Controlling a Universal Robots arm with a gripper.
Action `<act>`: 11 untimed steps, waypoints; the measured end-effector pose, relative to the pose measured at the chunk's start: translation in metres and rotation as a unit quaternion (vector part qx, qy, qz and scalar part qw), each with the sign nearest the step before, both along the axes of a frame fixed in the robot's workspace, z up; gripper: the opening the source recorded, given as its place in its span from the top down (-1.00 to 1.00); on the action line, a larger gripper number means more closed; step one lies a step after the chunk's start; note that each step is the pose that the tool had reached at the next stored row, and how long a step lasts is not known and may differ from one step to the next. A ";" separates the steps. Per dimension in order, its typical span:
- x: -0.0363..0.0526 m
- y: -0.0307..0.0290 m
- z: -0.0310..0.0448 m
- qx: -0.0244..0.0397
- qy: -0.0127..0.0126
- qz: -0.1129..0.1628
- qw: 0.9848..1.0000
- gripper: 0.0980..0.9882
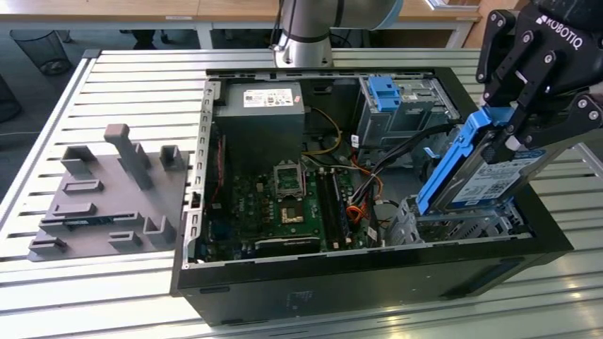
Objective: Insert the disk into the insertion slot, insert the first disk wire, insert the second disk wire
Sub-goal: 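Insert the disk into the insertion slot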
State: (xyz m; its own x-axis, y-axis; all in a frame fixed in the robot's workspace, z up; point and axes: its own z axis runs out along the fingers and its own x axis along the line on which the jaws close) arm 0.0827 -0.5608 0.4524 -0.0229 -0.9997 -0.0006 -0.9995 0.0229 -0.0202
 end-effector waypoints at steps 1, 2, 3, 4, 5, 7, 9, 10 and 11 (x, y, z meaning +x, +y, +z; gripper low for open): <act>0.0000 0.0006 -0.0005 0.000 0.000 0.000 1.000 0.40; 0.0000 0.0011 -0.0009 0.000 0.000 0.000 1.000 0.40; 0.0000 0.0015 -0.0015 0.000 0.000 0.000 1.000 0.40; 0.0000 0.0018 -0.0022 0.000 0.000 0.000 1.000 0.40; 0.0000 0.0022 -0.0027 0.000 0.000 0.000 1.000 0.40; 0.0000 0.0036 -0.0037 0.000 0.000 0.000 1.000 0.40; 0.0000 0.0050 -0.0045 0.000 0.000 0.000 1.000 0.40; -0.0001 0.0056 -0.0049 0.000 0.000 0.000 1.000 0.40; -0.0001 0.0062 -0.0053 0.000 0.000 0.000 1.000 0.40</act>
State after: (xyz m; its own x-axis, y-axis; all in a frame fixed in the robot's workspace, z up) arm 0.0826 -0.5546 0.4471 -0.0234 -0.9997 -0.0004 -0.9995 0.0234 -0.0202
